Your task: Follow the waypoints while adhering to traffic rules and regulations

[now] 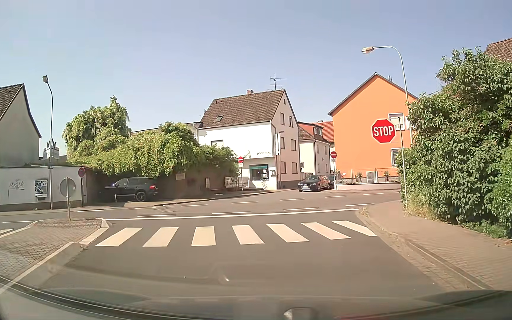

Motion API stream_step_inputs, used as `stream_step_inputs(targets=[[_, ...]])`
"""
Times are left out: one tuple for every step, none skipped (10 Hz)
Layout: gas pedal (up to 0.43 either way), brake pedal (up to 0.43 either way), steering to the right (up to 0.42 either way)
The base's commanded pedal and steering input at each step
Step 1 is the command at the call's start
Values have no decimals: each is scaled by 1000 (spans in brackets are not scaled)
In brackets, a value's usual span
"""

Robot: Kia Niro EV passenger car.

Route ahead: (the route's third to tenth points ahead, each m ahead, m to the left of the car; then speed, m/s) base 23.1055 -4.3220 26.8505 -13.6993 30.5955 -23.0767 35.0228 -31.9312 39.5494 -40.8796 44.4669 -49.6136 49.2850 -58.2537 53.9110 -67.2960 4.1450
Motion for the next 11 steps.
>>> stream_step_inputs(targets=[[0, 244, 18], [0, 244, 20], [0, 250, 26], [0, 250, 34], [0, 244, 46], [0, 244, 56], [0, 250, 61], [0, 238, 62], [0, 238, 57], [0, 238, 48], [0, 232, 38]])
